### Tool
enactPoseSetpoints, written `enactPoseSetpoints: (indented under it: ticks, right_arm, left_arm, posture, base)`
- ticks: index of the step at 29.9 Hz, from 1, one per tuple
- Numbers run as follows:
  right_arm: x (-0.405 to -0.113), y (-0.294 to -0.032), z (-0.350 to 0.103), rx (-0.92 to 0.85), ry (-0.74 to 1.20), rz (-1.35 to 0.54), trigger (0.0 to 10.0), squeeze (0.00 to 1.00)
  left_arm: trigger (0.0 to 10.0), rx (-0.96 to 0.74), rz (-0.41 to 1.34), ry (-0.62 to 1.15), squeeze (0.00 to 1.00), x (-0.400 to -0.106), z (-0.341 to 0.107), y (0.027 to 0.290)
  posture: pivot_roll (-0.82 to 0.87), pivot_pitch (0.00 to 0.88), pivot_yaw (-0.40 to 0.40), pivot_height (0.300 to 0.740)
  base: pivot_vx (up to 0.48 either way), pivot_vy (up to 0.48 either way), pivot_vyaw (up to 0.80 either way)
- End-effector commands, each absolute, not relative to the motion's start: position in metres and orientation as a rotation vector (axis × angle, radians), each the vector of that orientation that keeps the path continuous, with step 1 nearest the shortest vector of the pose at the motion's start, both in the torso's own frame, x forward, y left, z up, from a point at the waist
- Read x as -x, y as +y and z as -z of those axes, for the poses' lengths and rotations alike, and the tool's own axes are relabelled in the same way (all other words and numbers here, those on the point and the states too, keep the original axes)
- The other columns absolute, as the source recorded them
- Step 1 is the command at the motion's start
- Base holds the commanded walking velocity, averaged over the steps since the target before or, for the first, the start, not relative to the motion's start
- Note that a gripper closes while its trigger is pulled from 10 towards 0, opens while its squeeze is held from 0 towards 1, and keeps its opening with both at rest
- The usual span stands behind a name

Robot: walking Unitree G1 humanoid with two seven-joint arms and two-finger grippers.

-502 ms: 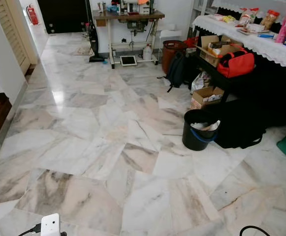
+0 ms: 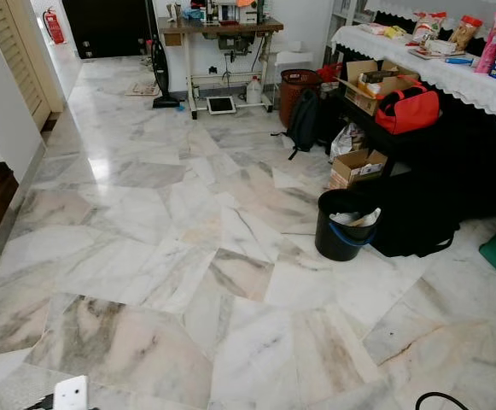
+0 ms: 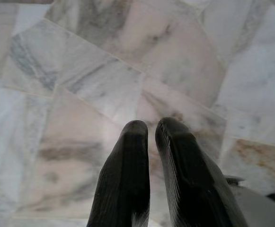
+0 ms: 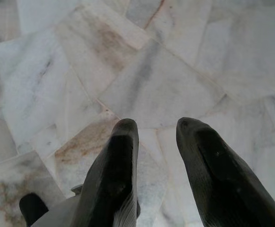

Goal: Setting the table

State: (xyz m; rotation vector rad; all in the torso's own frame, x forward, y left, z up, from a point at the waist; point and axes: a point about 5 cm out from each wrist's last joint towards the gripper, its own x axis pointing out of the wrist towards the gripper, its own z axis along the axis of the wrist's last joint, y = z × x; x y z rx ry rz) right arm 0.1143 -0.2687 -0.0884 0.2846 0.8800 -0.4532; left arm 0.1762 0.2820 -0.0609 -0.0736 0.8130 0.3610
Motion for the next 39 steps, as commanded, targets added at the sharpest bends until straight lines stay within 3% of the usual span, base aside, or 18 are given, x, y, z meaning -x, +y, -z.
enactPoseSetpoints:
  ticks: [1, 39]
  right_arm:
    - [-0.1107, -0.2713, 0.0886, -0.285, 0.884, 0.475, 10.0, 0.00]
    - [-0.1042, -0.2743, 0.0896, -0.278, 0.903, 0.497, 10.0, 0.00]
  left_arm:
    - [10.0, 0.077, -0.346, 0.834, 0.00, -0.1742, 0.0637, 0.2784]
    - [10.0, 0.065, -0.353, 0.851, 0.00, -0.1654, 0.0685, 0.2759]
  posture:
    - [0.09, 0.001, -0.017, 0.740]
    - [0.09, 0.098, -0.007, 0.740]
  base:
    - [0.000, 0.000, -0.69]
    - [0.000, 0.000, -0.69]
